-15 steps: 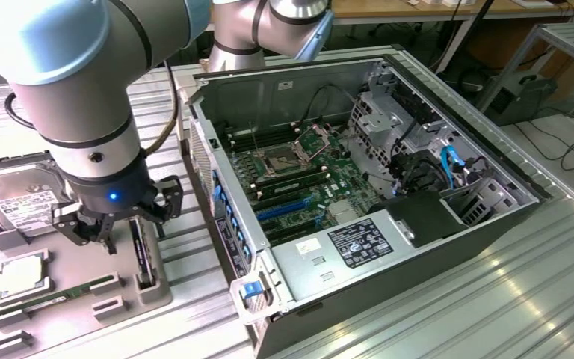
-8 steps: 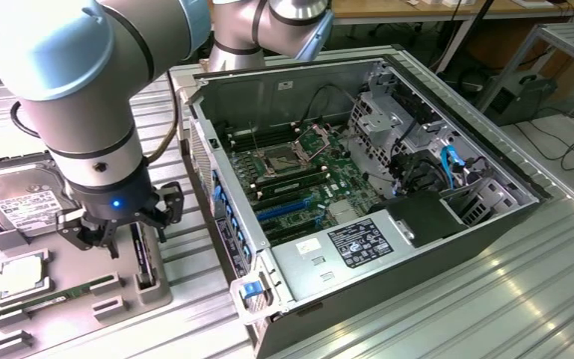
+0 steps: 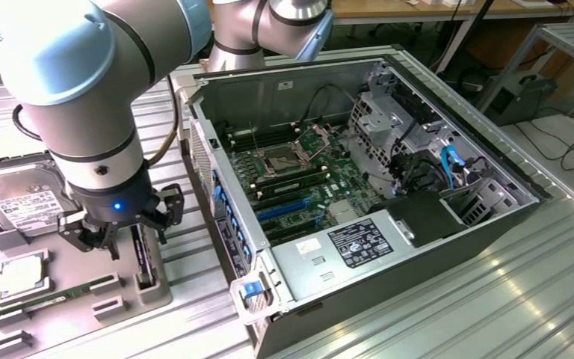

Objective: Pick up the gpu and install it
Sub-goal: 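Pick up the gpu and move the gpu toward the slot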

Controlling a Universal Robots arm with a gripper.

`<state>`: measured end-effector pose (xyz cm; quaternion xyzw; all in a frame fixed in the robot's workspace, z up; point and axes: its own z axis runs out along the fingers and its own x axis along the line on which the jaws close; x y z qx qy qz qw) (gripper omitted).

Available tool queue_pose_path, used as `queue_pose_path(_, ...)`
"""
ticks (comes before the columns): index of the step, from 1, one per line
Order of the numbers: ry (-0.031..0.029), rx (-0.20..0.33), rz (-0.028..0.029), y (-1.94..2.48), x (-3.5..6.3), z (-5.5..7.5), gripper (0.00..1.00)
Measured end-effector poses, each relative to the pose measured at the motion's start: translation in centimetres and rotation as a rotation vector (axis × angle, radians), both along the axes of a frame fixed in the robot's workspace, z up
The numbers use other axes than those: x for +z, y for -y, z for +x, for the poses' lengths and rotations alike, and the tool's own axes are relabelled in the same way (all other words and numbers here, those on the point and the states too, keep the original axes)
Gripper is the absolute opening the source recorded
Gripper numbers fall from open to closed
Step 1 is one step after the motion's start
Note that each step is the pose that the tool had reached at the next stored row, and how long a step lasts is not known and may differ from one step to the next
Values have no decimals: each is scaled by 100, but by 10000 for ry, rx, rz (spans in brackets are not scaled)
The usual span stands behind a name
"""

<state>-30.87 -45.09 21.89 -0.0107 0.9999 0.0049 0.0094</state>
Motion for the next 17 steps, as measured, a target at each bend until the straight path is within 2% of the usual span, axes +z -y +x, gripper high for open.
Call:
queue_pose_path(3, 1, 0, 2, -1, -1, 4, 67)
queue_pose_path(5, 1, -1, 1, 0, -1, 9, 53)
queue_pose_path(10, 0, 0, 0, 0, 0, 22, 51)
queue_pose_path(11, 0, -1, 0, 0, 0, 23, 44)
queue_pose_path(15, 0, -1, 0, 0, -1, 38, 42)
queue_pose_path(16, 0, -1, 0, 0, -1, 38, 35)
queue_pose_path(17, 0, -1, 0, 0, -1, 38, 35)
